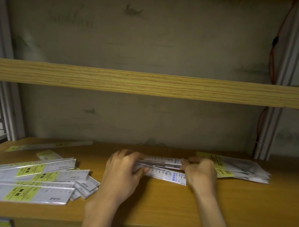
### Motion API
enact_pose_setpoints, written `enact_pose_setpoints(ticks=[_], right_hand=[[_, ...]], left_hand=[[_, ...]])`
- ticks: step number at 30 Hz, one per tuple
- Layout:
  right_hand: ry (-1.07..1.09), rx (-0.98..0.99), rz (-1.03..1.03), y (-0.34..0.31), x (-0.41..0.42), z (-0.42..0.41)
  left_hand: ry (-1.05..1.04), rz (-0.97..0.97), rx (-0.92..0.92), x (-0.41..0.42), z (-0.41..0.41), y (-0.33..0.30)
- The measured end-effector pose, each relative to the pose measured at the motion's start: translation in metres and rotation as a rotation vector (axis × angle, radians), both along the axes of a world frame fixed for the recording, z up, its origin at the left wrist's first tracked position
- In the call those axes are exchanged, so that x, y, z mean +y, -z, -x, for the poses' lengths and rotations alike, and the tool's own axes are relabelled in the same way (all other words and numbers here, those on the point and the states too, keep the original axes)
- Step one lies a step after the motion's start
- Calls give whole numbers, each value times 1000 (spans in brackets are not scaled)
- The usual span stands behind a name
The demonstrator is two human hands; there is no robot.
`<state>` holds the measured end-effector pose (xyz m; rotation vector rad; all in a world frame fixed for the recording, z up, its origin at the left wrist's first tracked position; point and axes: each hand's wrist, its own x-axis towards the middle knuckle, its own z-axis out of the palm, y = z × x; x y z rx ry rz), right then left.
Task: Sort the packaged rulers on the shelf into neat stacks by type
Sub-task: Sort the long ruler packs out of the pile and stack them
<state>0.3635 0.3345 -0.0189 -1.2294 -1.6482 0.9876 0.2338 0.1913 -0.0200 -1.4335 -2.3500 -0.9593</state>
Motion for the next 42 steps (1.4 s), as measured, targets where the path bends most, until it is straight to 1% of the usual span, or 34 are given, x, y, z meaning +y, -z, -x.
enact_pose_setpoints(ticks=[8, 12, 17, 22, 25, 28, 32, 36, 39, 42], right_hand=[[59, -172, -154, 4, -6, 0], [83, -166, -208, 2, -7, -7], [64, -73, -300, -9, -9, -21], [-8, -32, -371, -8, -15, -25], [-67, 89, -384, -4, -22, -23], [-106, 213, -411, -8, -33, -19], [-169, 293, -462, -19, -54, -11], [-182, 319, -485, -18, -78, 12], [-169, 332, -496, -15, -104, 36], [-156, 344, -487, -10, -135, 65]], left_hand=[[-6, 7, -17, 4, -5, 0], [-30, 5, -8, 6, -13, 1], [-62, -40, -2, 6, -24, 0], [-95, -115, 10, 1, -33, 4], [-75, -199, -27, -5, -36, 6], [-32, -336, -118, -13, -34, 3], [-7, -486, -190, -26, -28, -3], [29, -494, -207, -49, -8, -4], [58, -492, -223, -74, 21, -3], [76, -460, -198, -106, 55, -1]])
